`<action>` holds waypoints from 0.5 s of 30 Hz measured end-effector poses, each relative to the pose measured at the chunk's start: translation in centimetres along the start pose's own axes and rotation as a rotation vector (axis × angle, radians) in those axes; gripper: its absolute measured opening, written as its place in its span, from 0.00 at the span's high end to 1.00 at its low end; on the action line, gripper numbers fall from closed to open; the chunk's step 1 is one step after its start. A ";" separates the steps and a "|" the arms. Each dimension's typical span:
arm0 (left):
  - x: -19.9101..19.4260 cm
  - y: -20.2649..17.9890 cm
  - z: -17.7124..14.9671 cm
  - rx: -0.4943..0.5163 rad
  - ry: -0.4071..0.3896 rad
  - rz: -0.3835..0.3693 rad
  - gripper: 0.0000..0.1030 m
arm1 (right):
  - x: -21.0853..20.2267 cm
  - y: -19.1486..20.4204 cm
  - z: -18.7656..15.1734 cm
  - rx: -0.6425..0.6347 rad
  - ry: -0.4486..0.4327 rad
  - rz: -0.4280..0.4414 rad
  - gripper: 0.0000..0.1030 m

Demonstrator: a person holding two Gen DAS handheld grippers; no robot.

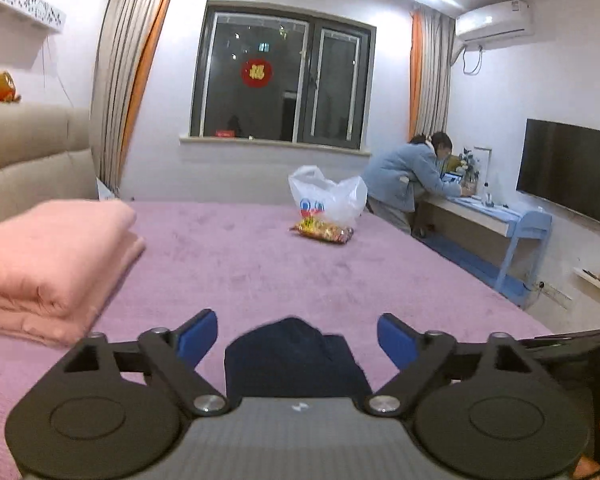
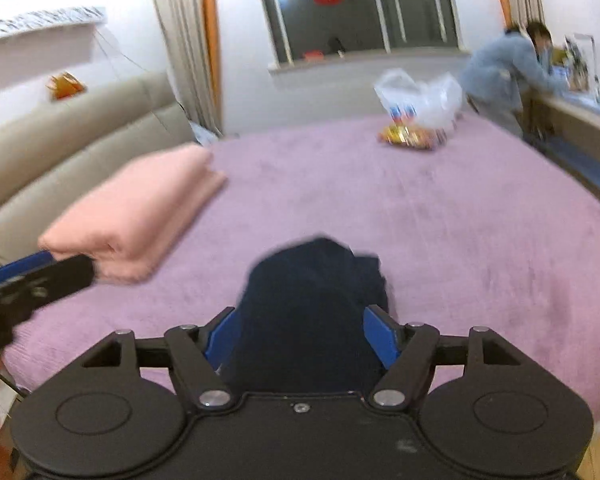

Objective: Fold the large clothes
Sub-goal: 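Release the folded hoodie and lift both grippers away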

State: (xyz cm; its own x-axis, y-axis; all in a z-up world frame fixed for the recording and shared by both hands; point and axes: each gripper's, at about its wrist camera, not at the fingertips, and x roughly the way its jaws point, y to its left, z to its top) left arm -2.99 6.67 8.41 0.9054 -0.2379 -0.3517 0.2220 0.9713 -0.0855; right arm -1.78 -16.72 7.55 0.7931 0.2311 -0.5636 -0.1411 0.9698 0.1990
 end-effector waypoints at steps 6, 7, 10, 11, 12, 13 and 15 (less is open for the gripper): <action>-1.3 -1.7 -0.1 0.022 0.009 0.071 0.02 | -1.2 1.3 0.0 -0.038 0.004 -0.006 0.18; -1.2 -1.8 -0.5 0.021 0.027 0.095 0.02 | -1.0 1.3 -0.4 -0.030 0.025 -0.006 0.18; -0.2 -1.6 -1.5 -0.016 0.148 0.152 0.02 | 0.7 1.1 -1.4 -0.004 0.121 -0.020 0.18; 0.2 -1.5 -1.8 -0.038 0.197 0.156 0.02 | 1.4 1.0 -1.7 0.006 0.159 -0.016 0.18; 0.5 -1.2 -2.2 -0.060 0.233 0.156 0.03 | 2.1 0.7 -1.9 0.020 0.190 0.000 0.18; 1.1 -0.9 -2.6 -0.088 0.265 0.157 0.03 | 2.6 0.4 -2.0 0.038 0.206 0.009 0.18; 1.9 -0.2 -3.2 -0.134 0.315 0.164 0.05 | 2.8 0.4 -2.5 0.051 0.216 -0.007 0.18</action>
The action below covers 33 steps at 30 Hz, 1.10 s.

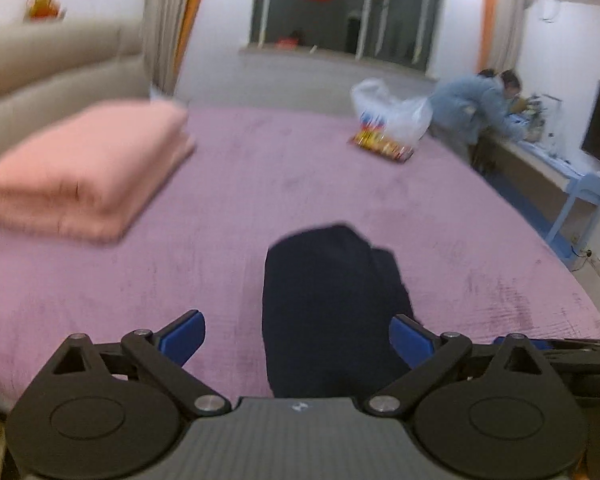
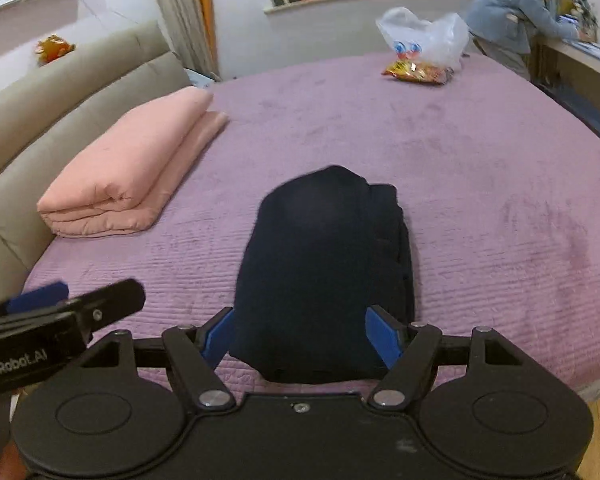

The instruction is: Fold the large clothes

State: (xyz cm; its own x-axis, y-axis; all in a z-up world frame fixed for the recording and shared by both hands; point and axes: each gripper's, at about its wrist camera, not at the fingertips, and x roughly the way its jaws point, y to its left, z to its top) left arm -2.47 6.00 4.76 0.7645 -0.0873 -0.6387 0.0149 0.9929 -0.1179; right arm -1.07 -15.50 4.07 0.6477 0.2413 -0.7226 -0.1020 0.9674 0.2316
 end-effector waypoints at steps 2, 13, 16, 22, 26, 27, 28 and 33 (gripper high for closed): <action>1.0 0.8 -0.2 -0.018 0.060 -0.004 0.07 | 0.3 -0.2 -0.2 -0.013 0.000 -0.037 0.18; 2.3 1.3 0.1 0.008 0.089 0.050 0.09 | 1.6 -1.0 -0.9 -0.022 0.034 -0.065 0.18; 2.4 1.1 0.3 0.024 0.087 0.068 0.10 | 1.4 -1.1 -0.9 -0.020 0.036 -0.058 0.18; 1.9 1.0 0.6 0.051 0.064 0.084 0.10 | 1.4 -1.1 -0.8 -0.008 0.041 -0.049 0.18; 2.0 0.9 0.6 0.048 0.069 0.084 0.10 | 1.4 -1.1 -0.8 -0.007 0.043 -0.047 0.18; 2.1 1.0 0.6 0.049 0.069 0.084 0.10 | 1.4 -1.1 -0.8 -0.008 0.044 -0.047 0.18; 2.2 1.0 0.5 0.051 0.072 0.085 0.10 | 1.4 -1.0 -0.9 -0.009 0.045 -0.047 0.18; 2.6 1.2 0.3 0.053 0.084 0.083 0.10 | 1.7 -1.1 -1.0 -0.016 0.053 -0.045 0.18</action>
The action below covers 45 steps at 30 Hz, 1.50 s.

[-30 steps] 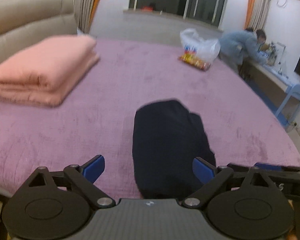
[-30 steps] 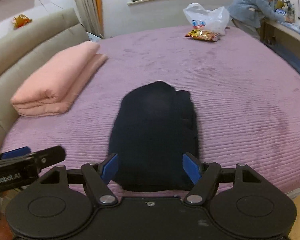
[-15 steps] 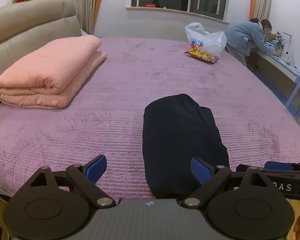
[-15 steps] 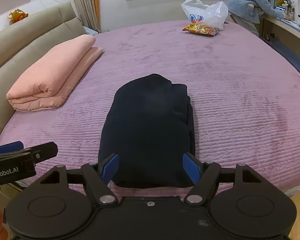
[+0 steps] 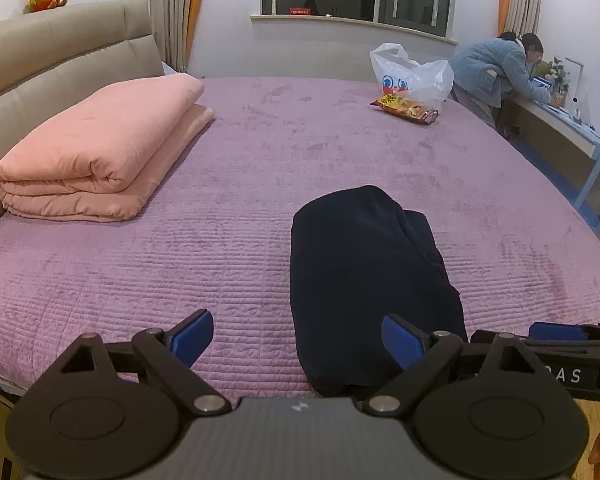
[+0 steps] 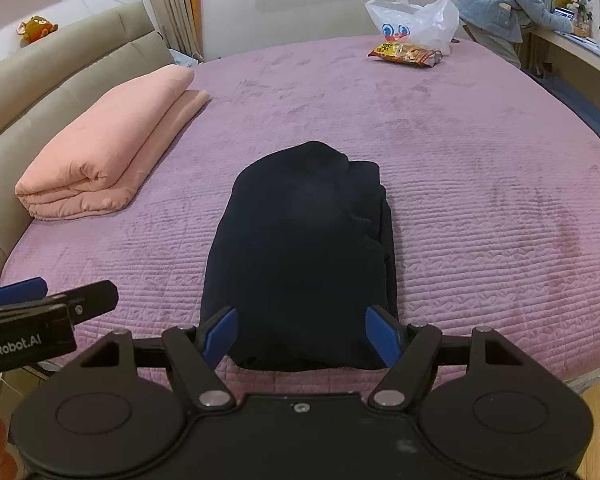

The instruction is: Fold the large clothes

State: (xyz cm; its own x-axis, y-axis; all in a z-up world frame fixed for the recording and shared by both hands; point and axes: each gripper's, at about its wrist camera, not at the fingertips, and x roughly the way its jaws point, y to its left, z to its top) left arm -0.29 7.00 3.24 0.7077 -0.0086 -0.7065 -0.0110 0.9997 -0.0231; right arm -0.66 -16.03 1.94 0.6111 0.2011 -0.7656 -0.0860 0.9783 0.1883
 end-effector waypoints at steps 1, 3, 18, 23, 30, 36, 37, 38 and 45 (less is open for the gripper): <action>0.1 0.1 0.0 -0.003 0.004 -0.001 0.10 | 0.0 0.0 0.0 -0.002 0.001 0.000 0.18; 0.3 0.2 -0.1 -0.012 0.011 -0.007 0.10 | 0.1 0.1 -0.1 -0.003 0.003 0.002 0.18; 0.3 0.4 -0.5 -0.006 0.001 0.019 0.11 | 0.2 0.3 -0.7 0.004 0.014 0.014 0.18; 0.4 0.4 -0.4 -0.004 0.008 0.021 0.11 | 0.0 0.6 -0.9 -0.023 -0.006 0.012 0.18; 0.4 0.3 -0.6 -0.002 0.005 0.037 0.11 | 0.0 0.6 -0.9 -0.021 -0.004 0.020 0.18; 0.4 0.3 -0.7 -0.005 0.004 0.037 0.11 | 0.0 0.5 -1.0 -0.023 -0.004 0.024 0.18; 0.4 0.3 -0.7 -0.004 0.003 0.037 0.11 | 0.0 0.5 -1.0 -0.023 -0.005 0.026 0.18; 0.4 0.3 -0.7 -0.003 0.003 0.040 0.11 | -0.1 0.5 -1.0 -0.027 -0.006 0.028 0.18; 0.7 0.9 -0.7 -0.031 0.021 0.040 0.11 | -0.3 0.8 -1.2 -0.041 -0.012 0.026 0.18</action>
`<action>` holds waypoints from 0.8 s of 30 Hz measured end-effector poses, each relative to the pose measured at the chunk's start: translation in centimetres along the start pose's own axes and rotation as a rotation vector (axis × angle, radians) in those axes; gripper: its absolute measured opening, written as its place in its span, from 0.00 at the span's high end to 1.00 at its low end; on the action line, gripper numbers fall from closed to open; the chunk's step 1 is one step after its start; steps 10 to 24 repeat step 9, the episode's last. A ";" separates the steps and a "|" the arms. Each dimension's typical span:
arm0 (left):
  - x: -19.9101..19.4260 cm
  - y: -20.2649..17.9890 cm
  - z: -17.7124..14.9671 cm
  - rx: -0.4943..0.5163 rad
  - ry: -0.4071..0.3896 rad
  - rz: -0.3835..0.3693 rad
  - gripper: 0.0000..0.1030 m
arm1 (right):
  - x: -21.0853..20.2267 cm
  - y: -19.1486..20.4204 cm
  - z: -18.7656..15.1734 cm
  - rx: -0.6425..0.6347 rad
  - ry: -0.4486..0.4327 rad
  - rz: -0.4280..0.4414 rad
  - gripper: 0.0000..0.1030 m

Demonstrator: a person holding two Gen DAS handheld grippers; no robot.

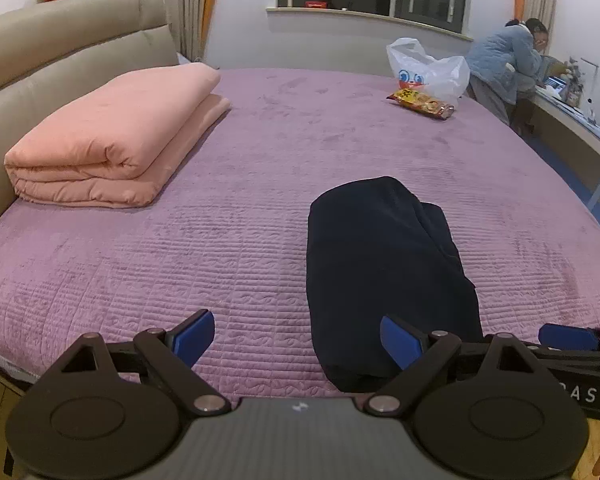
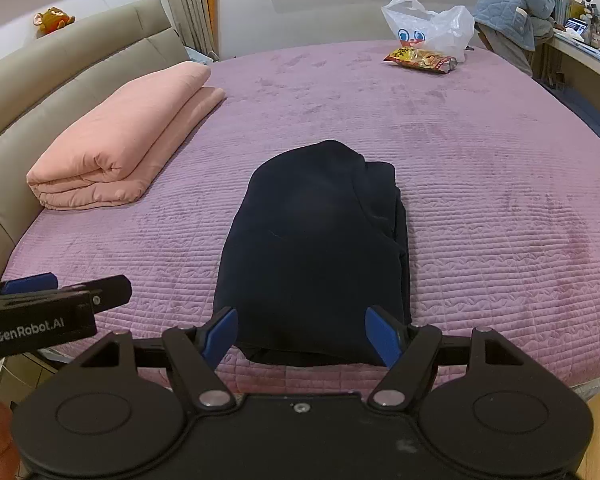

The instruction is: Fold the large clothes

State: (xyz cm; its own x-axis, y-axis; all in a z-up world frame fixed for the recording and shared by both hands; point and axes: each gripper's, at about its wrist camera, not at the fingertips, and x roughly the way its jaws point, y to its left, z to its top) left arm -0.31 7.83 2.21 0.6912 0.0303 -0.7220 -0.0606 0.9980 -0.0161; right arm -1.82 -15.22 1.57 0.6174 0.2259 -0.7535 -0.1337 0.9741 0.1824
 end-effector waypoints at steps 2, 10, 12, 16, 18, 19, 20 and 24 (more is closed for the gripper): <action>0.0 0.1 0.0 0.000 -0.006 0.003 0.11 | 0.0 0.0 0.0 0.001 0.002 0.001 0.18; -1.0 -0.5 -0.1 0.054 -0.102 0.037 0.11 | 0.0 0.1 0.1 -0.002 0.003 0.002 0.18; -1.0 -0.5 -0.1 0.054 -0.102 0.037 0.11 | 0.0 0.1 0.1 -0.002 0.003 0.002 0.18; -1.0 -0.5 -0.1 0.054 -0.102 0.037 0.11 | 0.0 0.1 0.1 -0.002 0.003 0.002 0.18; -1.0 -0.5 -0.1 0.054 -0.102 0.037 0.11 | 0.0 0.1 0.1 -0.002 0.003 0.002 0.18; -1.0 -0.5 -0.1 0.054 -0.102 0.037 0.11 | 0.0 0.1 0.1 -0.002 0.003 0.002 0.18; -1.0 -0.5 -0.1 0.054 -0.102 0.037 0.11 | 0.0 0.1 0.1 -0.002 0.003 0.002 0.18; -1.0 -0.5 -0.1 0.054 -0.102 0.037 0.11 | 0.0 0.1 0.1 -0.002 0.003 0.002 0.18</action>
